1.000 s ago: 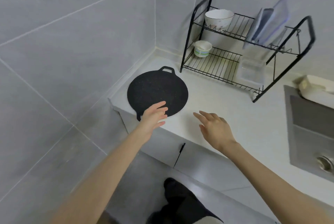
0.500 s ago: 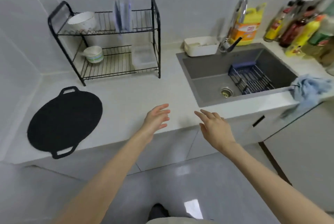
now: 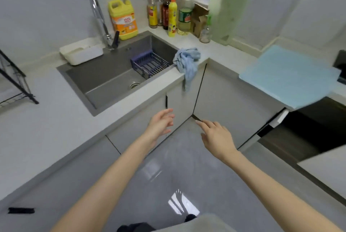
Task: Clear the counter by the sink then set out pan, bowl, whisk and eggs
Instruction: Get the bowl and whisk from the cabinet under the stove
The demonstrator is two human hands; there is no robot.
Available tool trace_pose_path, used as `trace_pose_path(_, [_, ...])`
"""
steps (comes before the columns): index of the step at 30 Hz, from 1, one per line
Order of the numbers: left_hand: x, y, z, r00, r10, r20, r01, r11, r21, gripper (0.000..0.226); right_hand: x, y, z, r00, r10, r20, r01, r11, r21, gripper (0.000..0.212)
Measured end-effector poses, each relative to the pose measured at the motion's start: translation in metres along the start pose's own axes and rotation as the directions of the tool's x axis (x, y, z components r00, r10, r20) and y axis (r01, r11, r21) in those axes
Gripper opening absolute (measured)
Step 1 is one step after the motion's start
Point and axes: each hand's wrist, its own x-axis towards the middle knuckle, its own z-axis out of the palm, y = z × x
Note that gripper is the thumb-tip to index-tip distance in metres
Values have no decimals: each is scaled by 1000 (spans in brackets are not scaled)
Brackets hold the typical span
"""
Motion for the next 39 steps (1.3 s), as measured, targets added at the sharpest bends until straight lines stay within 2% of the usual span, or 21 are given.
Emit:
trace_pose_path(8, [30,4,166,965,-13,263,-19,992,123,36,-64,146,-4,965,262,0,-261,964,51,50])
trace_pose_path(17, [71,3,305,872,-87,481,-72,951,302,41,-112,252,-6,847,529,-52,-522,846,106,52])
trace_pose_path(23, [121,3,370,843,-121,524,-126,903,411,46,-103,308,-4,792,606,-68,-596,793,124,52])
trace_pose_path(30, [186,4,453,813,-263,520,-92,822,561,51,-72,380,-10,744,668,-39,-658,741,134,50])
trace_pose_path(36, [214,1,511,752,-383,537,-76,758,648,60,-56,428,-12,705,709,-4,-703,699,132,49])
trace_pose_path(39, [225,-9,522,739,-409,535,-67,745,663,50,-52,446,-8,699,715,24,-711,691,130,49])
